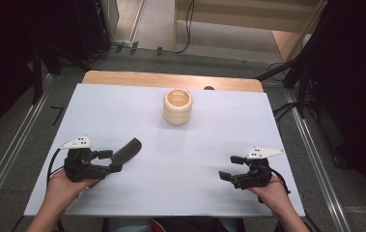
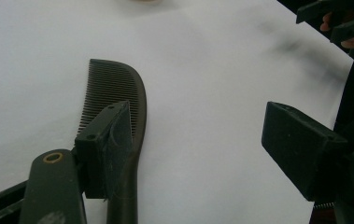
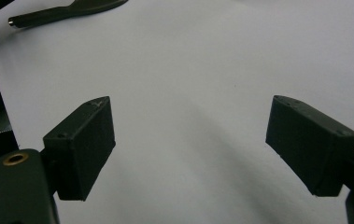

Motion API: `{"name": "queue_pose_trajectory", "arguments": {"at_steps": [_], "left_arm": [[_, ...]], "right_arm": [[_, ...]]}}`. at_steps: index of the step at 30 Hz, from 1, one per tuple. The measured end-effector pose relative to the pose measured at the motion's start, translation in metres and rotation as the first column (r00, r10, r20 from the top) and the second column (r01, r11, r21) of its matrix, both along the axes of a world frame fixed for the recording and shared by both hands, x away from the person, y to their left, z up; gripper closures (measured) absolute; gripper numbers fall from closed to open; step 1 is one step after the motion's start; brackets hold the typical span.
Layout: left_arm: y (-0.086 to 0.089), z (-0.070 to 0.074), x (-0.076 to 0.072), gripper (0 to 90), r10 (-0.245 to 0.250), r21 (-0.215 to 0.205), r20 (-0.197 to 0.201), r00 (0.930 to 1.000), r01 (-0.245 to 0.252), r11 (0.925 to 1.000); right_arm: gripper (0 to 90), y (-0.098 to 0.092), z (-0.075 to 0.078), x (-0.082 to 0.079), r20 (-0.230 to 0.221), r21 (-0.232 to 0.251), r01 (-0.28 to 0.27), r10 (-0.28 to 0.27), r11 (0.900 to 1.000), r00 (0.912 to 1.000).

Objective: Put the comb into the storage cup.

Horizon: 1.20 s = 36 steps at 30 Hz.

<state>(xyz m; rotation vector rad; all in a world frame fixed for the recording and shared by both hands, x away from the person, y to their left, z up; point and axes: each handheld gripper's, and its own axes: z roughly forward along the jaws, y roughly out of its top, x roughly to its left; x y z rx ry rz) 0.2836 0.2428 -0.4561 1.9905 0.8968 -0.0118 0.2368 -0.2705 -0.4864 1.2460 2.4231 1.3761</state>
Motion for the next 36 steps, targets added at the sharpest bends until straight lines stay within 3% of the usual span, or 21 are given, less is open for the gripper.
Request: {"name": "queue_pose_trajectory", "arguments": {"at_steps": [20, 26, 36], "left_arm": [[0.025, 0.003, -0.011, 25.5, 0.103, 0.064, 0.009, 0.9946, -0.103, 0.9926], [0.026, 0.001, -0.014, 26.3, 0.116, 0.137, 0.005, 0.9933, -0.115, 0.9839], [0.021, -0.007, -0.013, 27.7, 0.109, 0.254, -0.048, 0.9929, -0.093, 0.9628]], "right_arm": [[13.8, 0.009, 0.001, 0.011, 0.003, -0.007, -0.038, 0.038, 0.999, 0.9993], [13.8, 0.013, 0.001, 0.015, 0.006, -0.009, -0.054, 0.055, 0.998, 0.9985], [13.8, 0.015, 0.0, 0.017, 0.006, -0.012, -0.062, 0.062, 0.998, 0.9981]]}}
